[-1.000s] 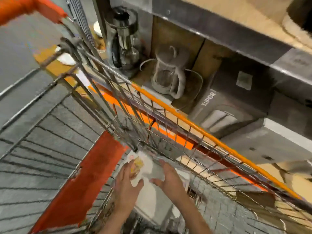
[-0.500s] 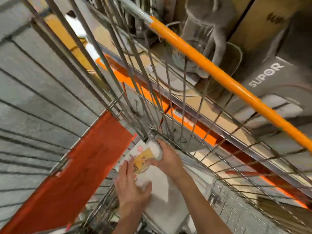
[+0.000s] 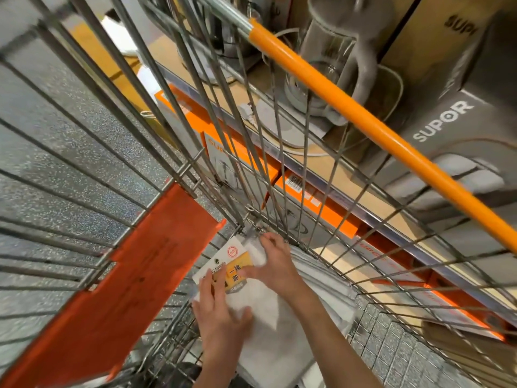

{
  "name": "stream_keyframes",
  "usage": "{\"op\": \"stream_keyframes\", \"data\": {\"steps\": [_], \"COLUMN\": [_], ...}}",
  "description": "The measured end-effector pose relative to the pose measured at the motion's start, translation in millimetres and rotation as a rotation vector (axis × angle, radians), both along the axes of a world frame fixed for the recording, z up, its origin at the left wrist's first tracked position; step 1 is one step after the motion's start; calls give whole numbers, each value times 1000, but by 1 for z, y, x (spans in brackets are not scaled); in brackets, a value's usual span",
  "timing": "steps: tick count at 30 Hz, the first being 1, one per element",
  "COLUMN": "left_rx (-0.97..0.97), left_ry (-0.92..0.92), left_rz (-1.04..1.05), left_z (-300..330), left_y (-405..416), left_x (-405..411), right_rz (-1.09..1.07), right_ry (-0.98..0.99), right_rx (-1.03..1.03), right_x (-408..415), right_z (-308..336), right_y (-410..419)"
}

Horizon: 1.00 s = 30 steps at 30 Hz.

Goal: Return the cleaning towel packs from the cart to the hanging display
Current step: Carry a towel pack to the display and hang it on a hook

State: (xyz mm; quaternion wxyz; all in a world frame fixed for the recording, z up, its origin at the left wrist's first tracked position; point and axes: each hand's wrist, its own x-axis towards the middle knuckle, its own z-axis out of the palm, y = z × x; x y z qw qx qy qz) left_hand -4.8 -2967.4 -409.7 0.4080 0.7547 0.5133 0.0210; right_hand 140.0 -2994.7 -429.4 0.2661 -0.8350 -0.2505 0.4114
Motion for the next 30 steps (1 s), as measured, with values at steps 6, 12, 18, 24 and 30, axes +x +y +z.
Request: {"op": "stream_keyframes", "data": {"steps": [6,12,18,24,30], "left_rx": [-10,-2,8,-36,-123], "left_ry": [-4,-13,-66,-105,-171], "left_rz": [1,-8,37,92,130], "left_z": [0,-4,-4,-6,-5], "left_y": [-4,-10,-16,-23,-24], "left_x": [-6,-10,-18,-21,-25], "right_rz": [14,11,52,91,75], "right_ry": [-35,25,-13,-99,-13], "right_rx": [10,-34,-5,55,54], "right_x": [-5,-5,-13,-19,-22], "right_z": [8,13,13,19,30], "right_y": [0,0,-9,-11,-15]}}
